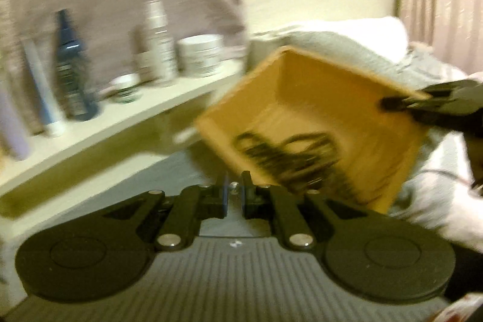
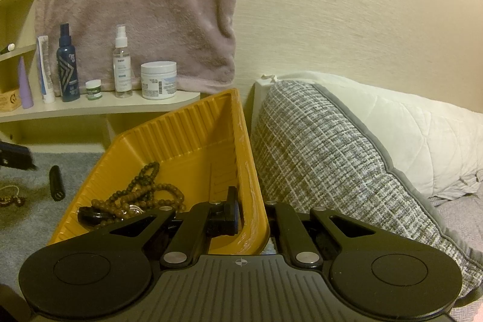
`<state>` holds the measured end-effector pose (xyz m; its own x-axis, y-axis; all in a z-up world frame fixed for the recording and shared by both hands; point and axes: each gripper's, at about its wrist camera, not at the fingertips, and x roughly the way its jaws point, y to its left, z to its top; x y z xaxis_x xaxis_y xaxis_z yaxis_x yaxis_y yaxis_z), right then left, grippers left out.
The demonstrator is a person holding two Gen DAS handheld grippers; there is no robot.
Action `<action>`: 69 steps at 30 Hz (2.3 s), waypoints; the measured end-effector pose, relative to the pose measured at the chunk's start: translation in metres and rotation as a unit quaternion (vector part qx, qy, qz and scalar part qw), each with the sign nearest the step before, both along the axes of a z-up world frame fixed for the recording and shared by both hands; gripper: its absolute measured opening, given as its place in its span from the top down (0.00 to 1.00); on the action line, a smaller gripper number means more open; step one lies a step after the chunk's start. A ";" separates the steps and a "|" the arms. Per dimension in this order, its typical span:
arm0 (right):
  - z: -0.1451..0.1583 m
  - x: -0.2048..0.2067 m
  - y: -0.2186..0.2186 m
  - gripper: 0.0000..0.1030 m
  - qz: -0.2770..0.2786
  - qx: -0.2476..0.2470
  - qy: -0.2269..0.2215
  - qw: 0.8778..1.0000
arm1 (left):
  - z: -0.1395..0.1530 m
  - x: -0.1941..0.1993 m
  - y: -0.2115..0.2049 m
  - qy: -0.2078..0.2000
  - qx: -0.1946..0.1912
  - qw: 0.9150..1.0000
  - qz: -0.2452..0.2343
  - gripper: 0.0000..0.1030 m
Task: Organize jewelry
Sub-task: 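Carry the gold charm into the orange tray and open the left gripper, then grasp the white pearl strand with the left gripper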
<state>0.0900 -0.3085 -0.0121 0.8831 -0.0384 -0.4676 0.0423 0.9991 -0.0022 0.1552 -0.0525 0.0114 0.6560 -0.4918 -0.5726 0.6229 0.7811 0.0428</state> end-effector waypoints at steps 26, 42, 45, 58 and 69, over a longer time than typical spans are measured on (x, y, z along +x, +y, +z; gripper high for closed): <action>-0.001 -0.002 0.000 0.95 -0.001 0.005 -0.001 1.000 | -0.015 -0.007 -0.076 0.022 -0.027 0.998 -0.048 0.77; -0.002 -0.004 -0.001 0.95 -0.003 0.005 -0.001 1.000 | -0.037 -0.017 0.055 -0.001 0.044 0.990 0.130 0.77; -0.002 -0.004 0.000 0.95 -0.003 0.005 -0.001 1.000 | -0.047 -0.021 0.072 0.001 0.062 0.986 0.152 0.77; -0.003 -0.004 0.000 0.95 -0.004 0.002 0.001 1.000 | -0.062 -0.002 0.084 0.008 0.061 0.980 0.190 0.81; -0.006 -0.001 -0.002 0.95 -0.006 0.000 0.005 1.000 | -0.079 0.012 0.067 -0.007 0.115 0.980 0.163 0.81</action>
